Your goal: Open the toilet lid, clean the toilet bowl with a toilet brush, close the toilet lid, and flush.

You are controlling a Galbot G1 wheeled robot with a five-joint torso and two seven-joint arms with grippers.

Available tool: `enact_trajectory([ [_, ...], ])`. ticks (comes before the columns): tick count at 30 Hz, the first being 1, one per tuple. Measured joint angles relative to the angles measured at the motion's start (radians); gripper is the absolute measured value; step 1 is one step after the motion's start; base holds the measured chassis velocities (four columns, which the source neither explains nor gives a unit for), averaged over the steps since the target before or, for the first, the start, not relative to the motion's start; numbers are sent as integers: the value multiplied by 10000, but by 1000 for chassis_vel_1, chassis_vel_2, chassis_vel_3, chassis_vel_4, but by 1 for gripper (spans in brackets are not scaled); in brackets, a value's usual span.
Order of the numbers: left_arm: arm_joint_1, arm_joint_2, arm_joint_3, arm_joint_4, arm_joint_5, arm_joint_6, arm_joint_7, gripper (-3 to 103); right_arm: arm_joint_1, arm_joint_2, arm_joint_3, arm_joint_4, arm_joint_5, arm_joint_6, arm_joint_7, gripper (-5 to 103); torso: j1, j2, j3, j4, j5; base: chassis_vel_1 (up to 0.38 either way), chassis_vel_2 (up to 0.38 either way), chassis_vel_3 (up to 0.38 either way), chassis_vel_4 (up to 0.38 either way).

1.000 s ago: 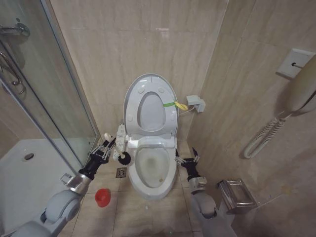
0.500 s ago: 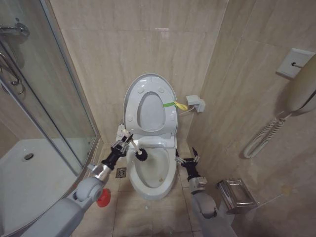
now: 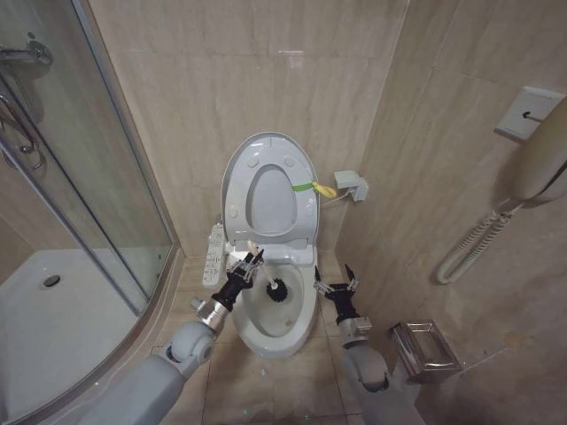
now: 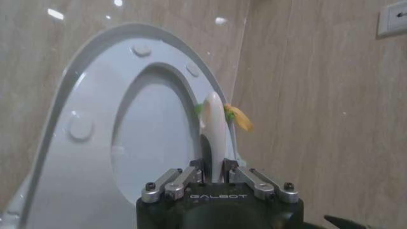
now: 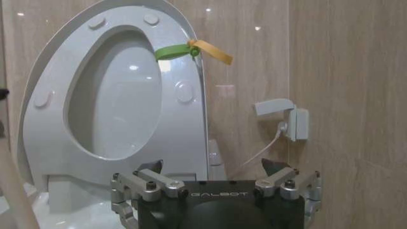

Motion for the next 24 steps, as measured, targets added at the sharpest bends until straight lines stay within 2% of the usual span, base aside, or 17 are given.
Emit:
enact_trajectory([
  [4,18,-149,77,137,12,-12,2,19,0,0,0,0,1,0,0,100,0,0,0,0,1,0,0,0,0],
  [12,-168,-955,504,1113,-217,-449,396,19,0,0,0,0,0,0,0,100,0,0,0,0,0,0,0,0,0],
  [24,-232,-1659,624,2169,-220,-607,588,19,0,0,1,0,0,0,0,100,0,0,0,0,-1,0,0,0,0],
])
